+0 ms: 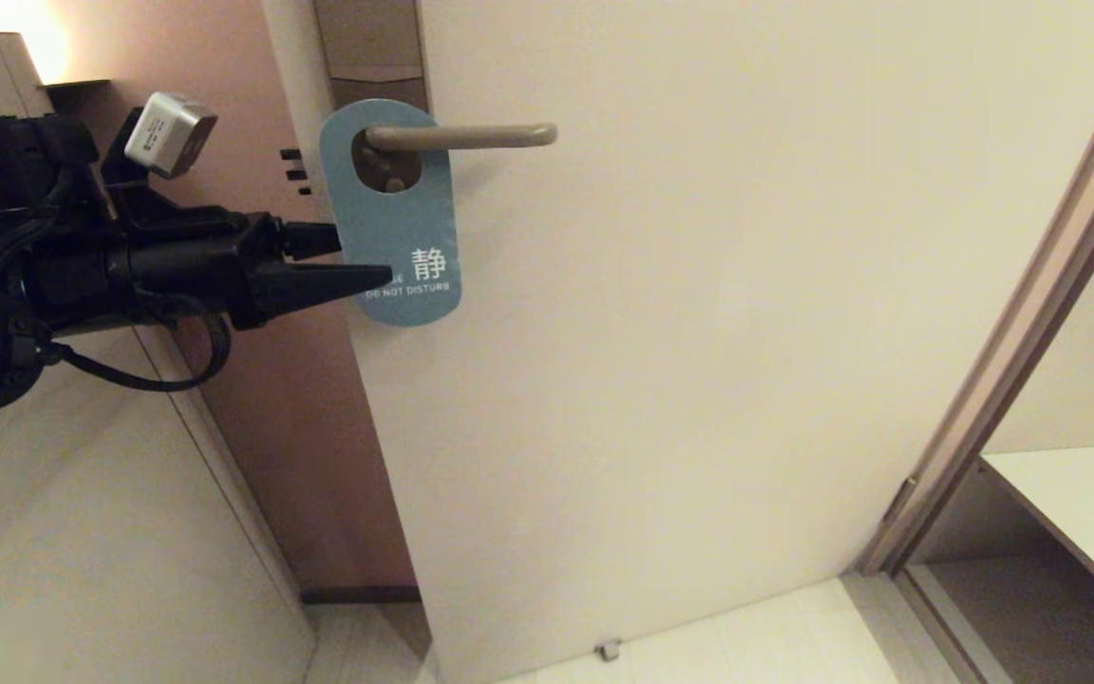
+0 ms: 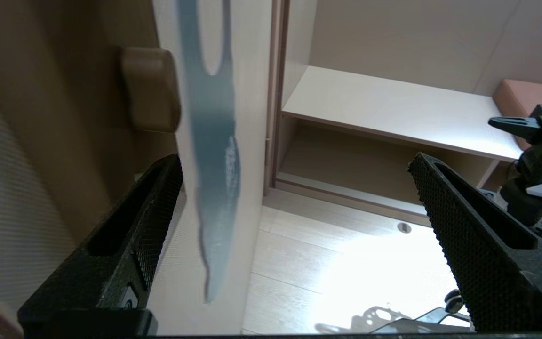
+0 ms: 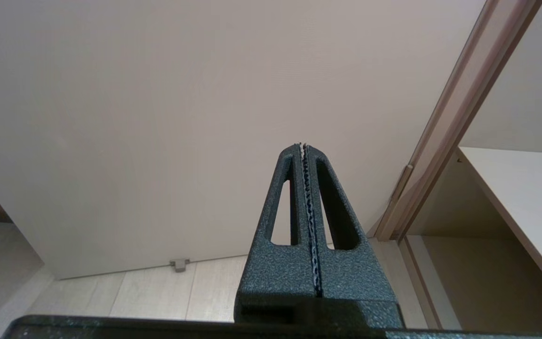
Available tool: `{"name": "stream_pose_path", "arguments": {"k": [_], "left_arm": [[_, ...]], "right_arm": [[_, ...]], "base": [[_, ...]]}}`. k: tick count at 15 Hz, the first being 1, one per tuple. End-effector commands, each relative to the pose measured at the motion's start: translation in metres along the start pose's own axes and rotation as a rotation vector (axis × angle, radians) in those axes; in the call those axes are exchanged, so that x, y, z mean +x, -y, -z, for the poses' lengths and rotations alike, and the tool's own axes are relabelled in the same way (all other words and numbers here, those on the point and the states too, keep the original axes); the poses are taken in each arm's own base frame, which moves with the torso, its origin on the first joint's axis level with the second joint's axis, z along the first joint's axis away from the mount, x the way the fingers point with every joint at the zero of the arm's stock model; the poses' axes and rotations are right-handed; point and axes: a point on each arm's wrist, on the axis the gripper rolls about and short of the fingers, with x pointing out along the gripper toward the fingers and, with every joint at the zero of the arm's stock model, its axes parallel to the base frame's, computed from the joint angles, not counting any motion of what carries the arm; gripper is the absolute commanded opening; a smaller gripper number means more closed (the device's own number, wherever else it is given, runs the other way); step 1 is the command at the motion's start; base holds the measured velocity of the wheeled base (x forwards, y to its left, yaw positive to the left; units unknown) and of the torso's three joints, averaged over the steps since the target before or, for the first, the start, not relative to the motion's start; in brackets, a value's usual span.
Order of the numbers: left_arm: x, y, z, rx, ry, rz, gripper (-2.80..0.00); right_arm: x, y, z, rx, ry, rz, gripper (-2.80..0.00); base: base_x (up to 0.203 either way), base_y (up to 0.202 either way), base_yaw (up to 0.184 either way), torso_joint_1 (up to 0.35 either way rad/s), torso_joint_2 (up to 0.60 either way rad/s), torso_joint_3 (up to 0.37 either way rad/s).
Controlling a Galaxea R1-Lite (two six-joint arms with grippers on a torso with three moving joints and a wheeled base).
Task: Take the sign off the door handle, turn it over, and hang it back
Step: Take down the sign
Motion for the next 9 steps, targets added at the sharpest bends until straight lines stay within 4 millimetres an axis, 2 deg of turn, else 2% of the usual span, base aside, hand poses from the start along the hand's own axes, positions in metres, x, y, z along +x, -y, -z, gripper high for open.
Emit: {"name": "stream_pose_path", "arguments": {"k": [1,9], "left_arm": [[0.002,-0.002,0.0,0.004,0.002,0.008,0.0],[0.012,-0.003,-0.005,0.02,0.007,0.033,0.0]], "right_arm": [[0.0,0.0,0.0,-0.001,-0.001,0.0,-2.8],[0.0,0.0,0.0,-0.001,-0.001,0.0,-2.8]], "base": [[0.0,0.0,0.0,0.0,0.0,0.0],[0.0,0.0,0.0,0.0,0.0,0.0]]}}
